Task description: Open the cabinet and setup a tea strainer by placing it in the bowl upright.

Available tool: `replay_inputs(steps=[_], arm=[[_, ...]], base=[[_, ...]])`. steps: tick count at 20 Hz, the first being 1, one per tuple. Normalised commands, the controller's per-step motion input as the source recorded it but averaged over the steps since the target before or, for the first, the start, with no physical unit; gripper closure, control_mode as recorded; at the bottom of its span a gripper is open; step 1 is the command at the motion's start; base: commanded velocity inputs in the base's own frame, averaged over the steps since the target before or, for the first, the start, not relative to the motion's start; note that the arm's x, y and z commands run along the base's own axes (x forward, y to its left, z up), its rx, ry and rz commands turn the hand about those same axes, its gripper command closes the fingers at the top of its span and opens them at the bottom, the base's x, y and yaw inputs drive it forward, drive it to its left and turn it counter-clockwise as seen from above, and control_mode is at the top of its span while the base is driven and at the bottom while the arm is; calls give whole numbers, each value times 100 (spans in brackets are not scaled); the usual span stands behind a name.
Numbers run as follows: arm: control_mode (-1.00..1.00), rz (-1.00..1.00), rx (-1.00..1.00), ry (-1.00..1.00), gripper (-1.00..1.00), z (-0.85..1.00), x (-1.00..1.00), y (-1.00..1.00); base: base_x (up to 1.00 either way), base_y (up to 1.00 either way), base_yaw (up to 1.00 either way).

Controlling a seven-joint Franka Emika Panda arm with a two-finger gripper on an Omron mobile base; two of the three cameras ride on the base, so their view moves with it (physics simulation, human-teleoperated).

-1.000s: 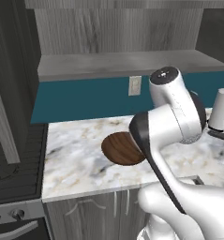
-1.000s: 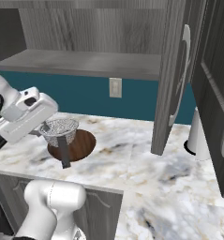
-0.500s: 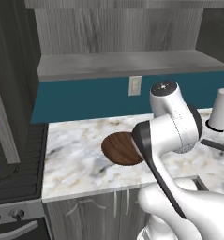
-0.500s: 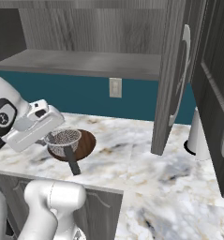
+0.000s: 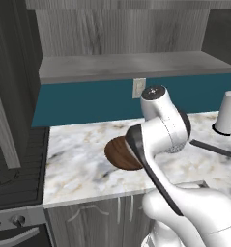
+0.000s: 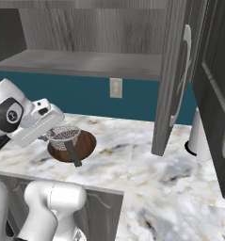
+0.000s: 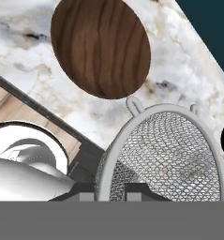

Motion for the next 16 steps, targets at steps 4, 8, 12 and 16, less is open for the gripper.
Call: replay_inputs(steps=[4,8,12,16], arm=[[-100,7,1,-4,100,-41,69,32],[-100,10,1,-8,100,-62,69,18],[-100,10,0,-15,100,-63,58,20],[-100,15,1,-4,100,-50,62,32]], base=[[0,0,0],[0,0,0],[0,0,0],[0,0,0]])
